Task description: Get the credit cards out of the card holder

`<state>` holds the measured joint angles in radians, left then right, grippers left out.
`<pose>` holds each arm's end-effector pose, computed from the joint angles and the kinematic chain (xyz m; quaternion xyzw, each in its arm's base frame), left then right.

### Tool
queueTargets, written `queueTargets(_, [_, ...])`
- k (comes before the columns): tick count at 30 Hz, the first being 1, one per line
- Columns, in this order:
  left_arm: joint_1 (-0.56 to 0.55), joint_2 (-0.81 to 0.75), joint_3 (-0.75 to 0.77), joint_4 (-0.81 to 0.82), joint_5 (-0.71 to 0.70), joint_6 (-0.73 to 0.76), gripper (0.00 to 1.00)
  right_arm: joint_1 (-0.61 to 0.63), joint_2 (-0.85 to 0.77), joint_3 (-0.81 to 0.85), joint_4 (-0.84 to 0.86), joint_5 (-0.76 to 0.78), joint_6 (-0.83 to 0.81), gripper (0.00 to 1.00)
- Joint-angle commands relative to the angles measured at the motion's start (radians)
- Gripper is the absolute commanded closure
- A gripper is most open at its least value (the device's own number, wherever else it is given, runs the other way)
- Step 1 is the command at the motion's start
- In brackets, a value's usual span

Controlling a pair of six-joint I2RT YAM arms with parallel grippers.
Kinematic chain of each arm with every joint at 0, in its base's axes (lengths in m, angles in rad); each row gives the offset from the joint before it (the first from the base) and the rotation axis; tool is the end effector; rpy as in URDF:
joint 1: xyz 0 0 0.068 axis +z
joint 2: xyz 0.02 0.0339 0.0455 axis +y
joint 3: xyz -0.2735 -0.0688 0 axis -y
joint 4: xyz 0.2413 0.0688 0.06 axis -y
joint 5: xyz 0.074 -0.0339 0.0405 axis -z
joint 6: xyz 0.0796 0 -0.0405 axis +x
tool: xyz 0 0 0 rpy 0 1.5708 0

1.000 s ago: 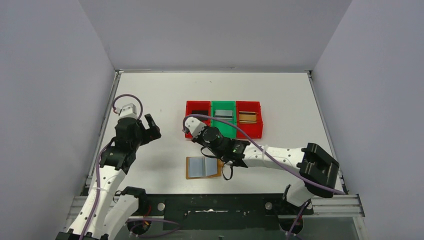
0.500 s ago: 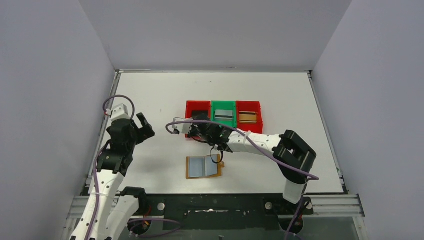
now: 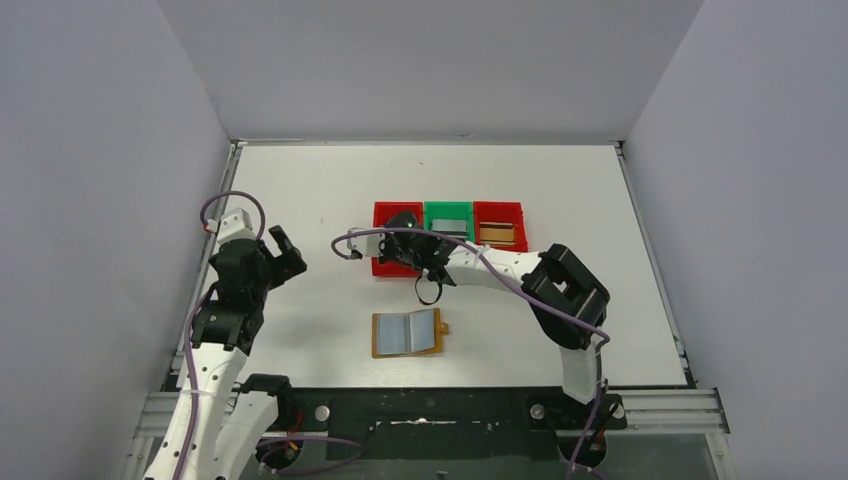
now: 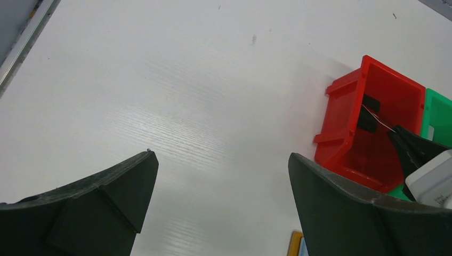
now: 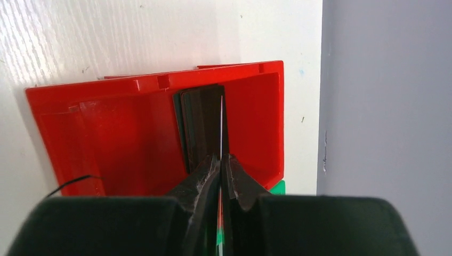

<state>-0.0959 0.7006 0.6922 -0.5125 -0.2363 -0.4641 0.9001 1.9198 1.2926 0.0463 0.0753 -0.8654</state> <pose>0.1850 0.0009 0.2725 -0.2154 0.8340 -0.0395 0.5065 0.2983 0.3663 0.1933 -0.6679 0.5722 -0.0249 0.4752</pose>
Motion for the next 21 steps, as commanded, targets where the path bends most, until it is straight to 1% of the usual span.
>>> queueTargets(1, [0.009,-0.017,0.023,0.038,-0.018,-0.002,0.04,-0.018,0.042,0.064,0.05,-0.003,-0.043,1.0])
queueTargets(8, [0.012,-0.017,0.022,0.039,-0.016,-0.002,0.04,-0.033,0.111,0.103,0.072,0.014,-0.067,1.0])
queueTargets(12, [0.013,-0.015,0.021,0.042,-0.007,-0.001,0.04,-0.046,0.137,0.115,0.087,0.017,-0.072,0.98])
queueTargets(16, [0.015,-0.014,0.02,0.042,-0.005,-0.001,0.04,-0.057,0.145,0.117,0.095,0.007,-0.07,0.95])
queueTargets(21, [0.015,-0.016,0.02,0.042,-0.007,-0.001,0.04,-0.062,0.146,0.11,0.111,-0.006,-0.057,0.95])
